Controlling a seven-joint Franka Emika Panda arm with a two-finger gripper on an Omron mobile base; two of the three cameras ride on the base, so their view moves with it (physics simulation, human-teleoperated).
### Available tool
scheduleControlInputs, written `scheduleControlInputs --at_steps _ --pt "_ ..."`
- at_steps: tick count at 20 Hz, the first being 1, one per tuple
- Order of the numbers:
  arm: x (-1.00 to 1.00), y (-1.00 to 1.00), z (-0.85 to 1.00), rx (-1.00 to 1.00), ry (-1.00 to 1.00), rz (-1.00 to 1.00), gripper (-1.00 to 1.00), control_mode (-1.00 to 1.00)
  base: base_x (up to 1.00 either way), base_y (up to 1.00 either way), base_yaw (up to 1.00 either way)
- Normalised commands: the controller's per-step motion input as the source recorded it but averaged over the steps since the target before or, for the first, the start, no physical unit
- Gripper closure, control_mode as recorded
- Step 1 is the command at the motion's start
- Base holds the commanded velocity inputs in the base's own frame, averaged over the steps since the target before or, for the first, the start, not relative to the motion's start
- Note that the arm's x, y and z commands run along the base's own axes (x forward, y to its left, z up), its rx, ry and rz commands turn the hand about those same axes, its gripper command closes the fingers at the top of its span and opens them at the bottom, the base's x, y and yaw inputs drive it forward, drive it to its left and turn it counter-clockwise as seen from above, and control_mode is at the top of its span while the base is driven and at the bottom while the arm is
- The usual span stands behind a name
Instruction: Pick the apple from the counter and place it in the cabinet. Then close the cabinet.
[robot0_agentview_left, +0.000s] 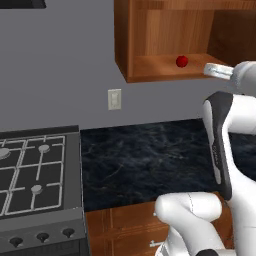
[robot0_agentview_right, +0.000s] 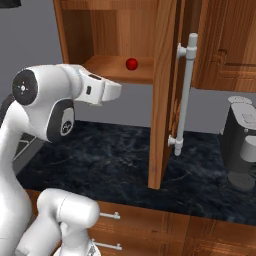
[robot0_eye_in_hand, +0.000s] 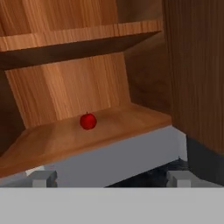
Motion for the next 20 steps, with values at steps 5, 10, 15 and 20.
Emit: scheduleControlInputs --at_steps 5,10,15,20 --pt "-1.00 0.00 -0.03 0.14 -0.02 -0.01 -1.00 -1.00 0.00 0.00 0.00" --pt "-1.00 0.00 -0.02 0.18 0.00 0.00 -1.00 -1.00 0.00 0.00 0.00" --pt "-1.00 0.00 -0.01 0.21 0.00 0.00 -1.00 -1.00 0.00 0.00 0.00" --pt "-1.00 -0.04 0.00 0.27 0.01 0.00 -1.00 -1.00 0.00 0.00 0.00"
